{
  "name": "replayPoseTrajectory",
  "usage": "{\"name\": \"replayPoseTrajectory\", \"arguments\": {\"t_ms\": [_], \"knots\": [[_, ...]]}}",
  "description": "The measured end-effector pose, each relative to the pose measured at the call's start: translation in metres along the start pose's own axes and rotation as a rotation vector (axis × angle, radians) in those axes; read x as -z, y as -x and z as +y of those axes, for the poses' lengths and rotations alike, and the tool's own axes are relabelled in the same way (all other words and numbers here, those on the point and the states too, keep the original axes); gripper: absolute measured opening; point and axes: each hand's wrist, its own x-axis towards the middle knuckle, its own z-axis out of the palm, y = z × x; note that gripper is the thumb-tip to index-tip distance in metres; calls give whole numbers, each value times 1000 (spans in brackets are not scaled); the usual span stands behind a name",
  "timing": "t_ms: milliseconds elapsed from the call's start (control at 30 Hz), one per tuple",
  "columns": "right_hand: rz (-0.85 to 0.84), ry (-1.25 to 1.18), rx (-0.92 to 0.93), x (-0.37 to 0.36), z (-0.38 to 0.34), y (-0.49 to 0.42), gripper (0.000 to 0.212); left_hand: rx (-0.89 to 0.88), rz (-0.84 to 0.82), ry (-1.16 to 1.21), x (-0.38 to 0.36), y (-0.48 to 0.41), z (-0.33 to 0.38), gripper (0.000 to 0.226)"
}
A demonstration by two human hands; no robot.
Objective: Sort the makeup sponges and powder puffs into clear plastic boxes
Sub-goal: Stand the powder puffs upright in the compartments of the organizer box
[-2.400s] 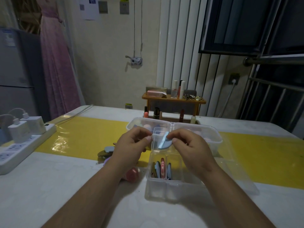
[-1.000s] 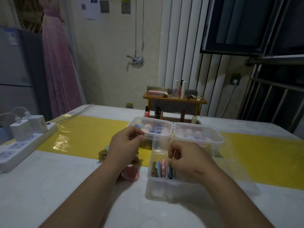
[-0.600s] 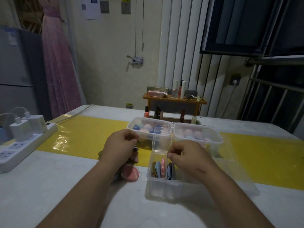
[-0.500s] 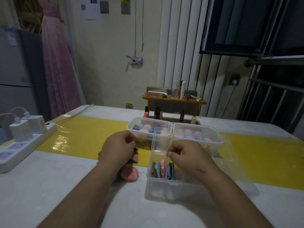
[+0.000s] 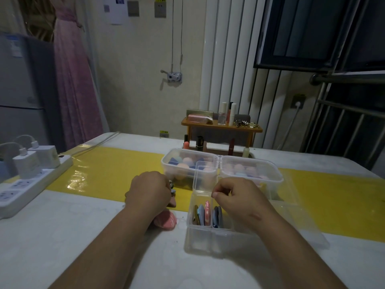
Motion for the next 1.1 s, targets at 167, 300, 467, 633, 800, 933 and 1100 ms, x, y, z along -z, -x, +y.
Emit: {"name": "replayPoseTrajectory", "arguments": {"t_ms": [167, 300, 467, 633, 800, 933, 1100], "knots": [[-3, -2, 1, -1, 1, -1, 26, -87, -16, -95, -2, 0, 0, 24], [-9, -3, -1, -1, 1, -1, 25, -92, -10, -92, -1, 2, 1, 21], [-10, 2, -7, 0, -1, -1, 25, -116, 17, -141, 3, 6, 7, 16], [-10, 5, -10, 1, -2, 0, 26, -141, 5, -127, 4, 7, 8, 17], [-10, 3, -16, 0, -2, 0, 25, -169, -14, -175, 6, 8, 9, 28], [-5, -3, -10, 0, -1, -1, 24, -183, 121, -164, 11, 10, 10, 28], [15, -54, 9, 0, 0, -1, 23, -252, 375, 6, 14, 12, 10, 18]]}}
